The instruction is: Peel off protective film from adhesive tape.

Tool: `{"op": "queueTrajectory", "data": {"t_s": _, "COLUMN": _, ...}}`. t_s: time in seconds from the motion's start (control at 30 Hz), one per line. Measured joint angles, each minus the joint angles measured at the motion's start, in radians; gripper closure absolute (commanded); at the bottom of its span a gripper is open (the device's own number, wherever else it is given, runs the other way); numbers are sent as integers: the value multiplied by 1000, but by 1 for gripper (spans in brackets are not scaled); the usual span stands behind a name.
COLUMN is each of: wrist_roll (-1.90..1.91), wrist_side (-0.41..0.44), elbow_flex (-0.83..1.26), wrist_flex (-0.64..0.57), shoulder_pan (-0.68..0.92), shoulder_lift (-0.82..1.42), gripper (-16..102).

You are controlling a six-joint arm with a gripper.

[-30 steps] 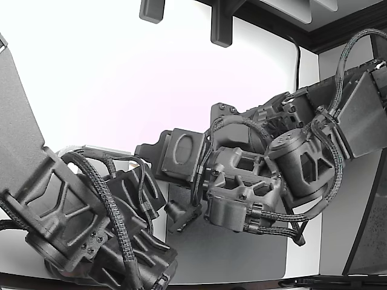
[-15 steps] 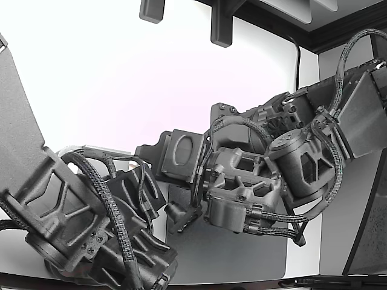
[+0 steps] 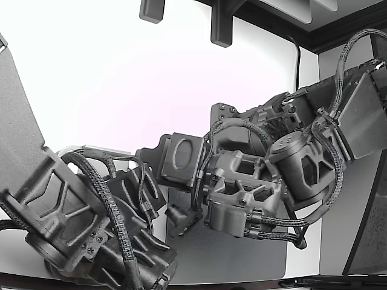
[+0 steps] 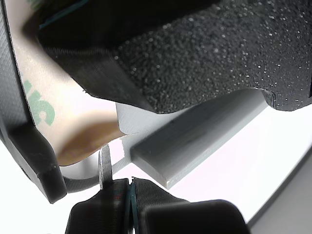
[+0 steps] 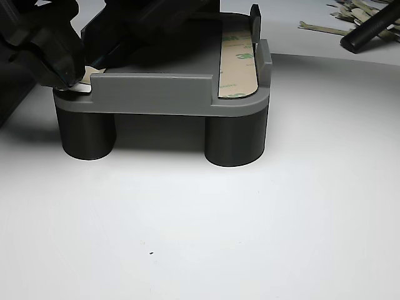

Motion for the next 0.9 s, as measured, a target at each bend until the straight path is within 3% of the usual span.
{"op": "queueTrajectory", "data": {"t_s": 0.9, "wrist_roll": 26, "wrist_side": -11, "elbow_flex": -11, "wrist_flex": 21, "shoulder_pan": 2, "shoulder_lift": -32, "gripper": 97}}
